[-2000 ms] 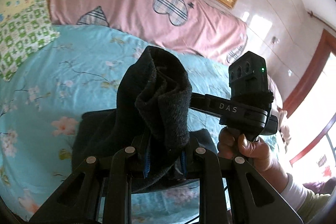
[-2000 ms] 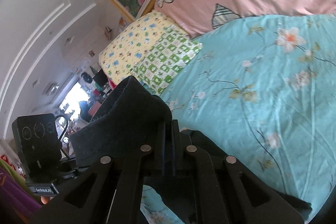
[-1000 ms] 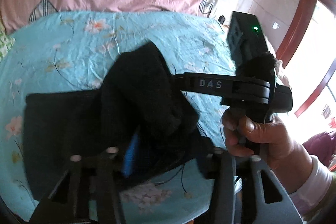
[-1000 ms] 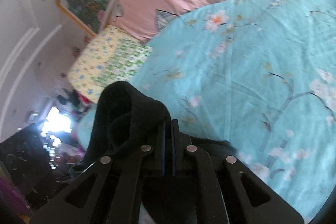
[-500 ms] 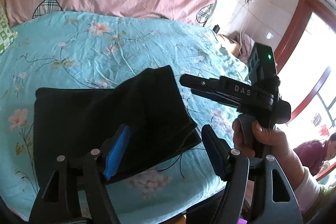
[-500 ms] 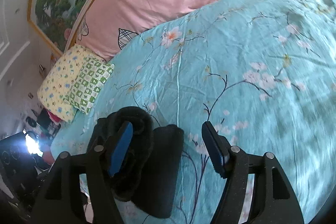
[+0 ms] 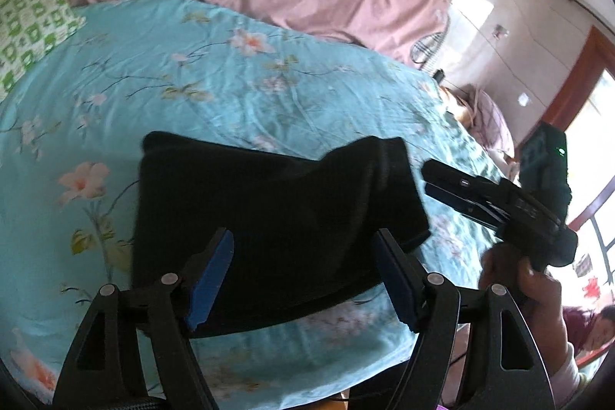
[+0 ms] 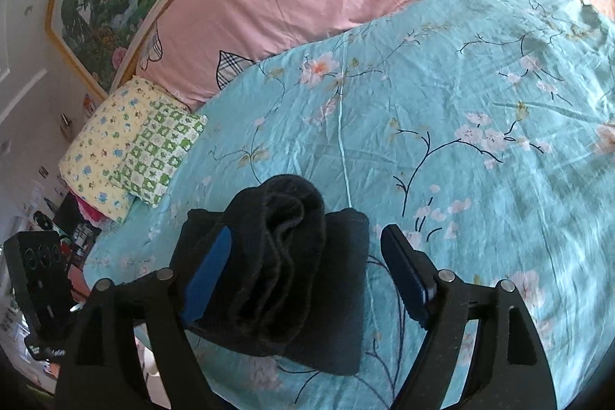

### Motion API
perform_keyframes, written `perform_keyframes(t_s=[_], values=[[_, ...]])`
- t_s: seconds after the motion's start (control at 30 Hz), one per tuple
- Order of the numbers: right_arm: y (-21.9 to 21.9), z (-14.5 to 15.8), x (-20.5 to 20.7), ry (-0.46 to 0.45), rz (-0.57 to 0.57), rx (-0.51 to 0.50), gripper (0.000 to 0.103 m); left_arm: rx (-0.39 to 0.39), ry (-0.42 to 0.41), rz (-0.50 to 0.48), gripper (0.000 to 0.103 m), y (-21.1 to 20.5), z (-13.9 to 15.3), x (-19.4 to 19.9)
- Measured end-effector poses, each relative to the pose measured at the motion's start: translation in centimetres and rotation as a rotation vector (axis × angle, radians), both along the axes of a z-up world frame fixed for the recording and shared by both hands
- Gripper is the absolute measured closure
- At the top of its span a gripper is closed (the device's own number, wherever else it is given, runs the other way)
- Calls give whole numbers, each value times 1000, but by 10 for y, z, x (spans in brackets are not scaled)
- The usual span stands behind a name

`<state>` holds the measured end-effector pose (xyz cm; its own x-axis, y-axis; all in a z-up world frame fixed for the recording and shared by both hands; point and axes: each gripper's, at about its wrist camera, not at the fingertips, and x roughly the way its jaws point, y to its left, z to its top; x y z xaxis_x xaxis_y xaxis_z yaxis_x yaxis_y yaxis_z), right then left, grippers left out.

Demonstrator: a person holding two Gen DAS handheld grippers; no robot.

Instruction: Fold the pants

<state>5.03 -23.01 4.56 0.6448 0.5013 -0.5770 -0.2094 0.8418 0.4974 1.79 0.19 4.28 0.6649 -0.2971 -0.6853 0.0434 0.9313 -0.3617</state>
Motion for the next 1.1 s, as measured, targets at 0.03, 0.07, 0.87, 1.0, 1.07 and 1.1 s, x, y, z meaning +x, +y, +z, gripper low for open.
perform_keyframes(t_s=[0.03, 0.07, 0.87, 1.0, 1.07, 1.1], values=[[2, 1, 0, 7, -3, -7, 19, -4, 4, 12, 27, 4, -1, 0], [2, 1, -1, 13, -7, -14, 17, -8, 8, 24, 26, 9, -2, 0], [23, -22, 0, 135, -43, 1, 16, -97, 77, 199, 24, 75, -27, -2], [23, -24, 2, 142, -57, 19, 14, -114, 92, 210, 24, 79, -32, 0], [22, -25, 3, 145, -62, 34, 13, -124, 99, 213, 24, 81, -34, 1], [22, -25, 4, 147, -64, 32, 13, -128, 103, 215, 24, 82, -36, 3]])
